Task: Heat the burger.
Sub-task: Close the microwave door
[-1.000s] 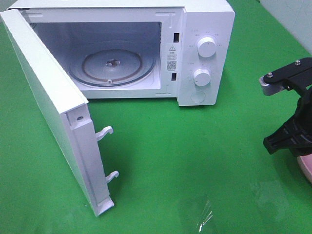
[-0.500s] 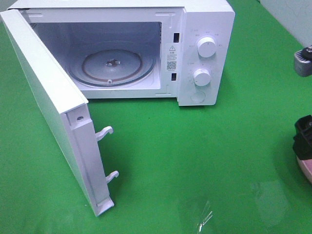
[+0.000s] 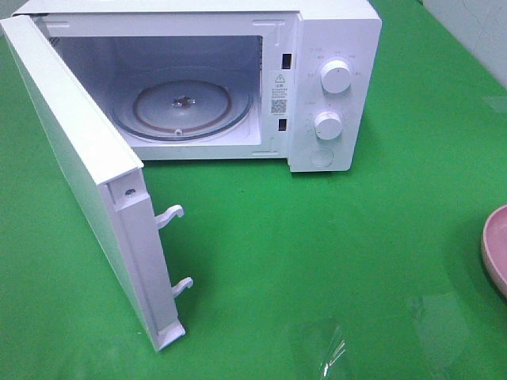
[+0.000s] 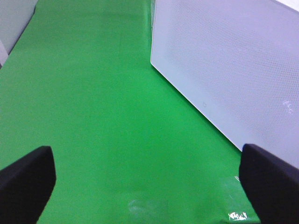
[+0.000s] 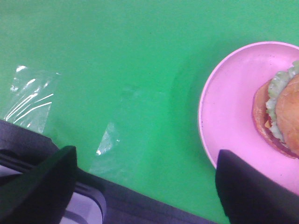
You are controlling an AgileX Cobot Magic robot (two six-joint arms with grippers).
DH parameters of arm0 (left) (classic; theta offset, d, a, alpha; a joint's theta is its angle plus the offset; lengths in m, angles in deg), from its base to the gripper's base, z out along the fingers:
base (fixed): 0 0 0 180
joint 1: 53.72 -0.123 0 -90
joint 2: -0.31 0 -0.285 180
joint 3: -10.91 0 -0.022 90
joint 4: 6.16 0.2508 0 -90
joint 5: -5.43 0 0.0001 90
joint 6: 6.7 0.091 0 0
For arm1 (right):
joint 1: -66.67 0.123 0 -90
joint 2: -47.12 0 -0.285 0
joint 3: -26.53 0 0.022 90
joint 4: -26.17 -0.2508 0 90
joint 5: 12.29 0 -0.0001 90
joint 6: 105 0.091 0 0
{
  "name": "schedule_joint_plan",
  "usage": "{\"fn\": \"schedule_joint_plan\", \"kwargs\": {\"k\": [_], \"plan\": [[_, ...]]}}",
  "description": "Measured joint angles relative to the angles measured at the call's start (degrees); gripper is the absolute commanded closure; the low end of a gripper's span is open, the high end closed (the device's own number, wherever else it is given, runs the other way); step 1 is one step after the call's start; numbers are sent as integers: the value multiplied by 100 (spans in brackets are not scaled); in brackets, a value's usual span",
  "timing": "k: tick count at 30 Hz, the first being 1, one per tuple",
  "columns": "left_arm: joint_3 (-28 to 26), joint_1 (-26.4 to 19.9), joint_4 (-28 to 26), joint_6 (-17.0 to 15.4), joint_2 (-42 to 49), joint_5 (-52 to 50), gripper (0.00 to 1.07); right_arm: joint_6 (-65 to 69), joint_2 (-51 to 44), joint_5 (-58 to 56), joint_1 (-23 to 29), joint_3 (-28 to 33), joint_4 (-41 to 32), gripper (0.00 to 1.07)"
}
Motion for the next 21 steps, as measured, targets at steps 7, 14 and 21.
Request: {"fn": "schedule_joint_plan", "kwargs": {"k": [7, 14, 21], "plan": [[0, 0, 0, 0, 0, 0, 6, 0, -1335, -57, 0, 17, -23, 31], [0, 0, 0, 0, 0, 0, 6, -11, -2252, -57, -344, 17, -23, 31], [0, 0, 0, 0, 0, 0, 6, -321, -3277, 138, -1094, 252, -23, 31]]}}
